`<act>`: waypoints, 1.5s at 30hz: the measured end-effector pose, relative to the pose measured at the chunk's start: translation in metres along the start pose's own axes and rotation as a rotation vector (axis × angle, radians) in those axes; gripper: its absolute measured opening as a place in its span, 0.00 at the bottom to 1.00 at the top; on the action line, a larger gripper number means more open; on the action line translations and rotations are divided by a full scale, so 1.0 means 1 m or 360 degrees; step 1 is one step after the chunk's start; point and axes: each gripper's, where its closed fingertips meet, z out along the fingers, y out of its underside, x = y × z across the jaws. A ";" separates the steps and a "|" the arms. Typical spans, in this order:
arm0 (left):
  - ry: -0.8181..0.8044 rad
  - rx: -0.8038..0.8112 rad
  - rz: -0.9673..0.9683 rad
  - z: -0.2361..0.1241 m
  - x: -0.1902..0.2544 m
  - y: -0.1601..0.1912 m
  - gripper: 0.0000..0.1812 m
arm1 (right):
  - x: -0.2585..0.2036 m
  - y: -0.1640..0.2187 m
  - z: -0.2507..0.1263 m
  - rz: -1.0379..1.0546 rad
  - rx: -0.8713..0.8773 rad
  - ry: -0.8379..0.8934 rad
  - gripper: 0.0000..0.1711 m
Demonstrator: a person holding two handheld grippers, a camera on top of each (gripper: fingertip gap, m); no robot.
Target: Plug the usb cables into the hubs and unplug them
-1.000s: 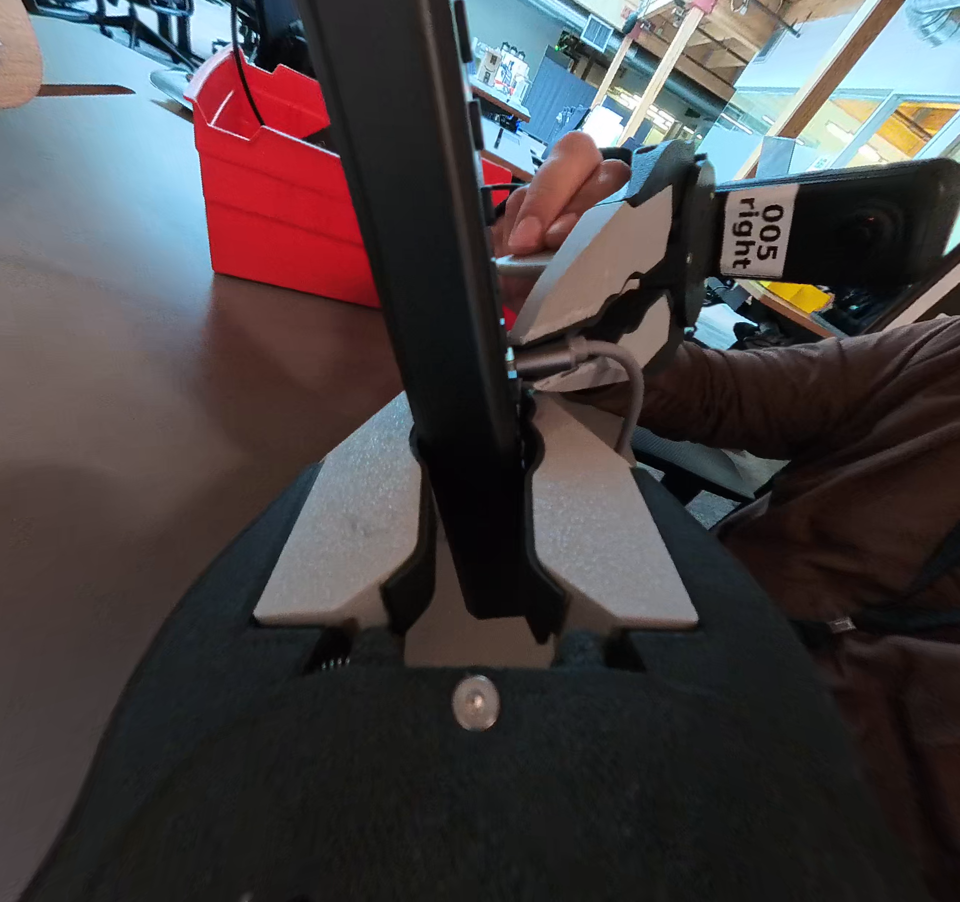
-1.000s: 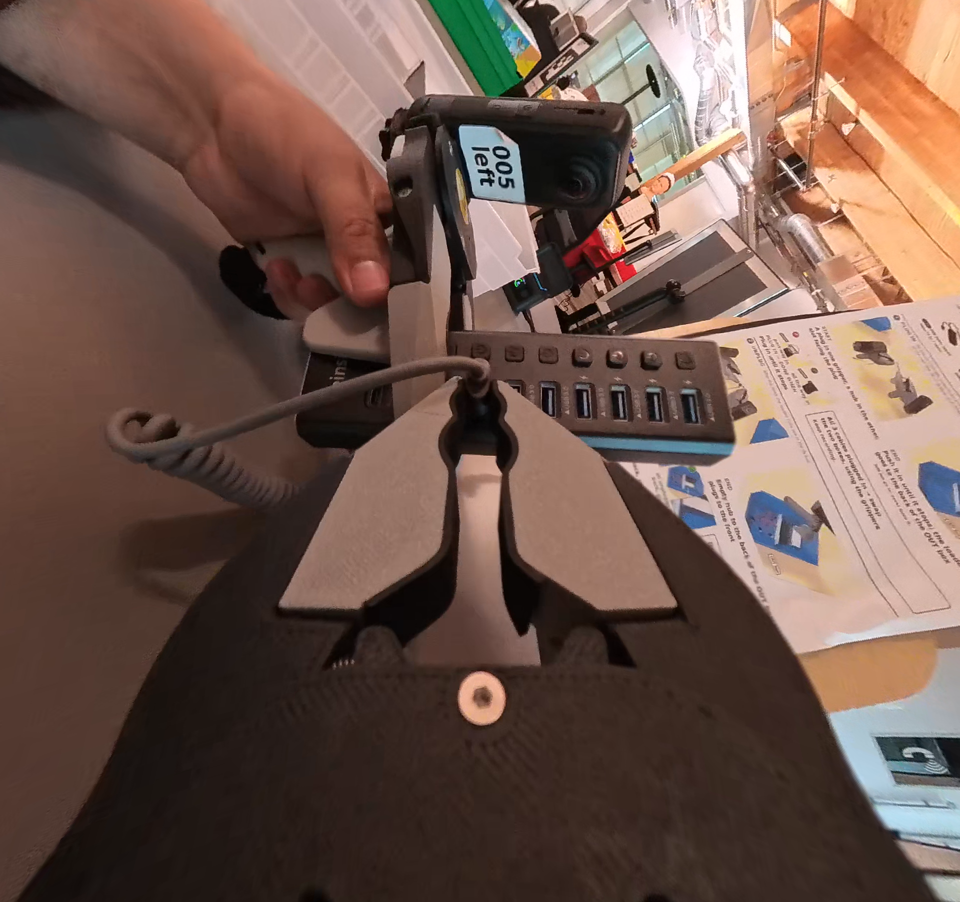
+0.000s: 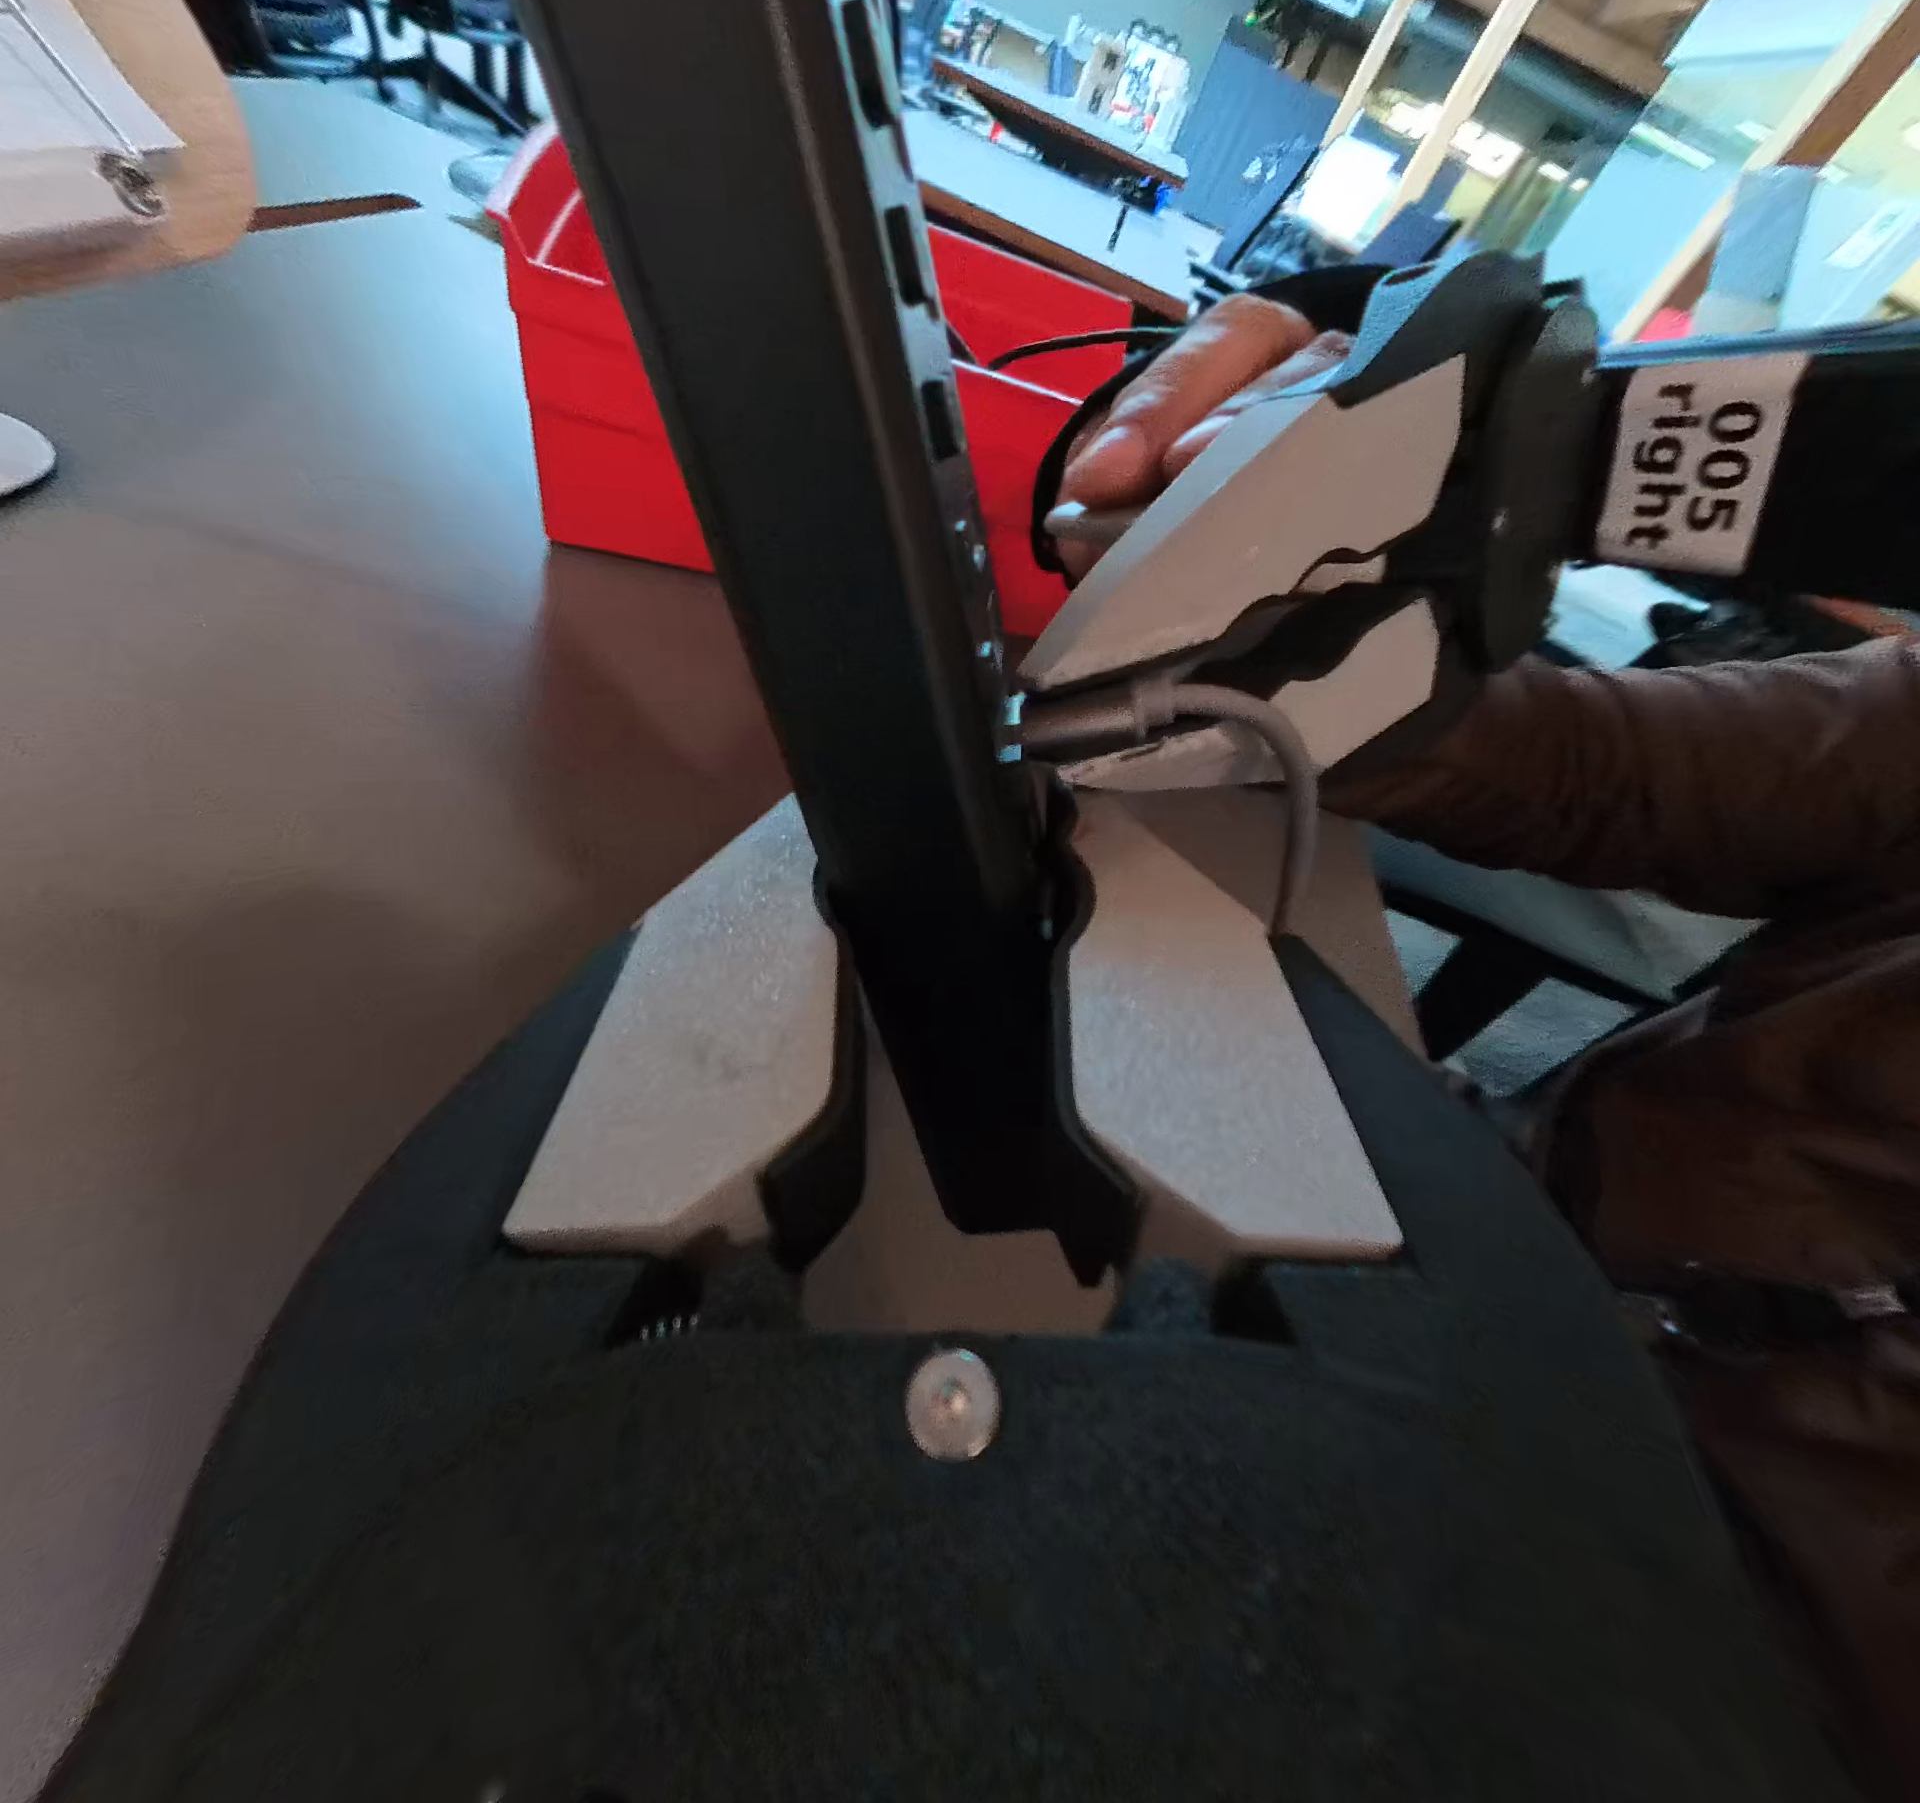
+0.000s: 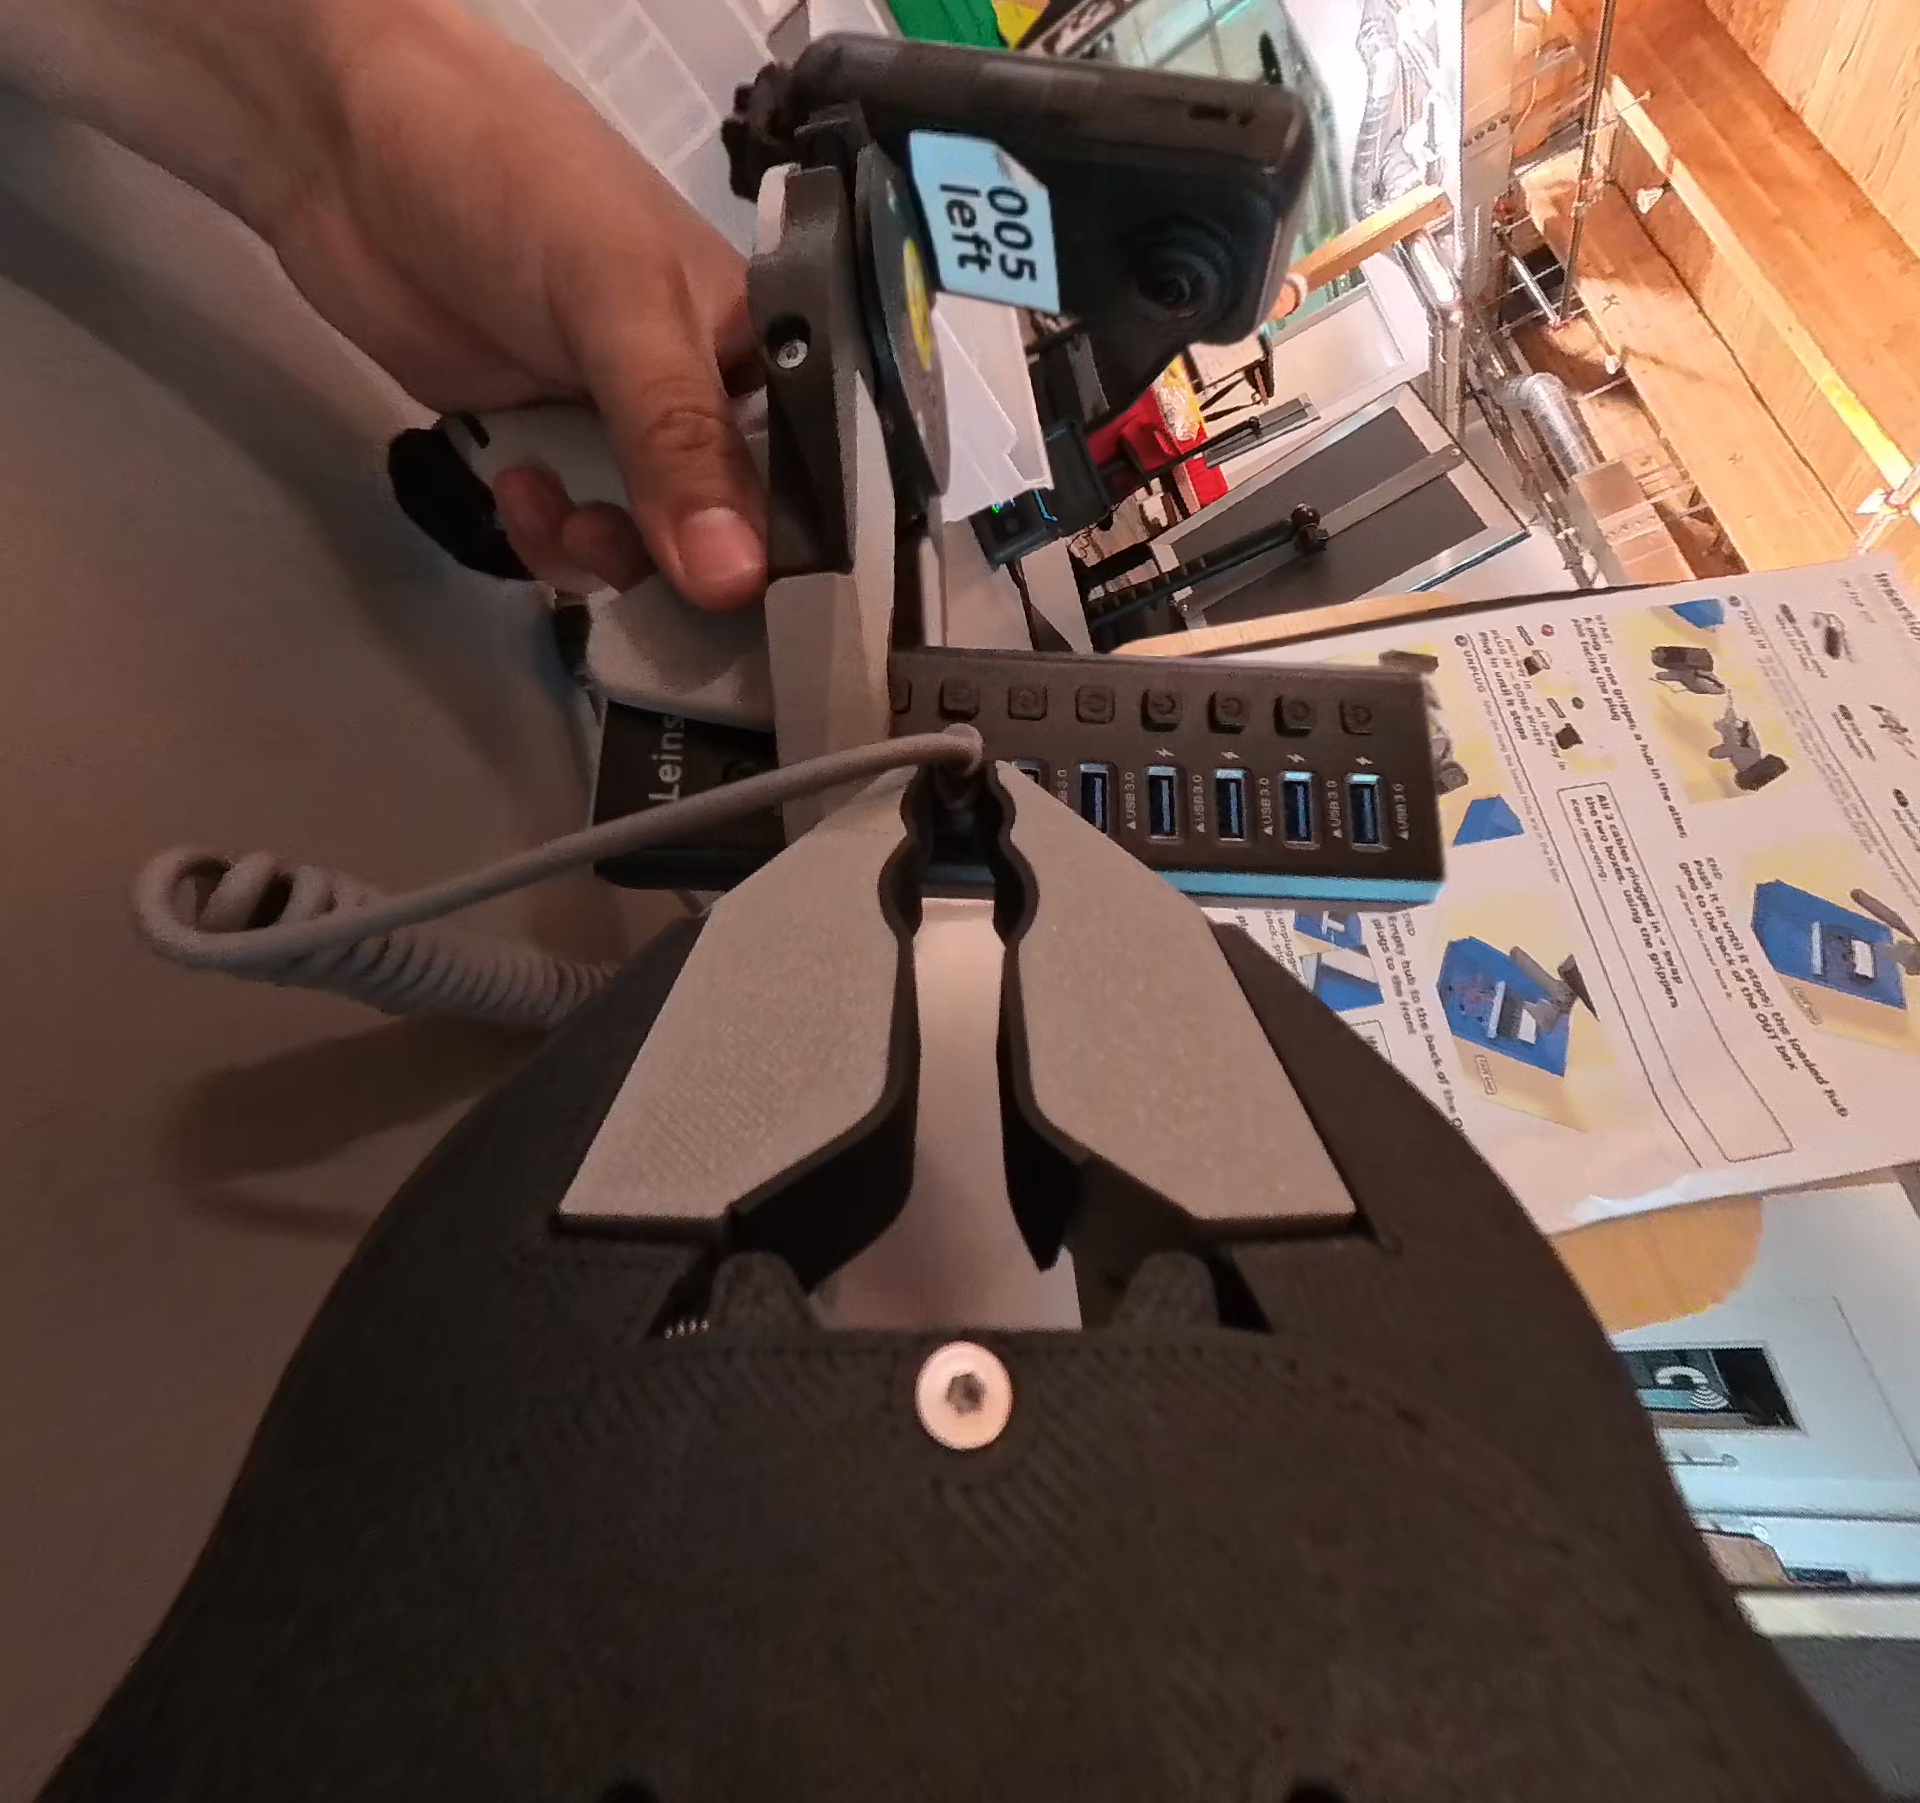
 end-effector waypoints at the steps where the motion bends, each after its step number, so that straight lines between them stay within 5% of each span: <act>1: -0.0024 -0.0004 0.0019 0.000 -0.001 0.000 0.18 | 0.000 0.000 0.001 -0.0001 -0.0001 0.0008 0.03; 13: 0.0239 0.0174 -0.0303 -0.005 0.012 -0.011 0.16 | 0.008 -0.017 -0.001 0.0303 0.0113 0.0011 0.02; 17: 0.0205 0.0196 -0.0282 -0.005 0.012 -0.015 0.16 | 0.011 -0.018 -0.003 0.0441 0.0167 -0.0032 0.02; 19: 0.0152 0.0185 -0.0271 -0.004 0.009 -0.015 0.15 | 0.009 -0.019 -0.003 0.0231 0.0099 0.0040 0.02; 21: -0.0169 0.0144 -0.0313 -0.012 -0.029 -0.005 0.15 | -0.009 -0.071 -0.020 0.0142 0.0431 -0.0046 0.02; 22: -0.0182 0.0185 -0.0456 -0.023 -0.046 -0.004 0.15 | -0.012 -0.076 -0.020 0.0076 0.0357 -0.0005 0.02; 24: -0.0140 0.0278 -0.0469 -0.042 -0.051 -0.009 0.15 | 0.010 -0.053 -0.007 -0.0047 0.0149 0.0249 0.02; 31: -0.0267 0.0263 0.0139 -0.030 -0.029 -0.029 0.15 | 0.059 -0.006 -0.027 0.0555 0.0173 0.0314 0.03; 38: -0.0483 0.0117 0.0143 -0.036 -0.061 -0.013 0.15 | 0.104 -0.002 -0.051 0.0821 -0.0032 0.0455 0.03; 45: -0.0455 0.0142 0.0166 -0.034 -0.051 -0.016 0.15 | 0.203 -0.007 -0.116 0.0830 -0.0313 0.0544 0.03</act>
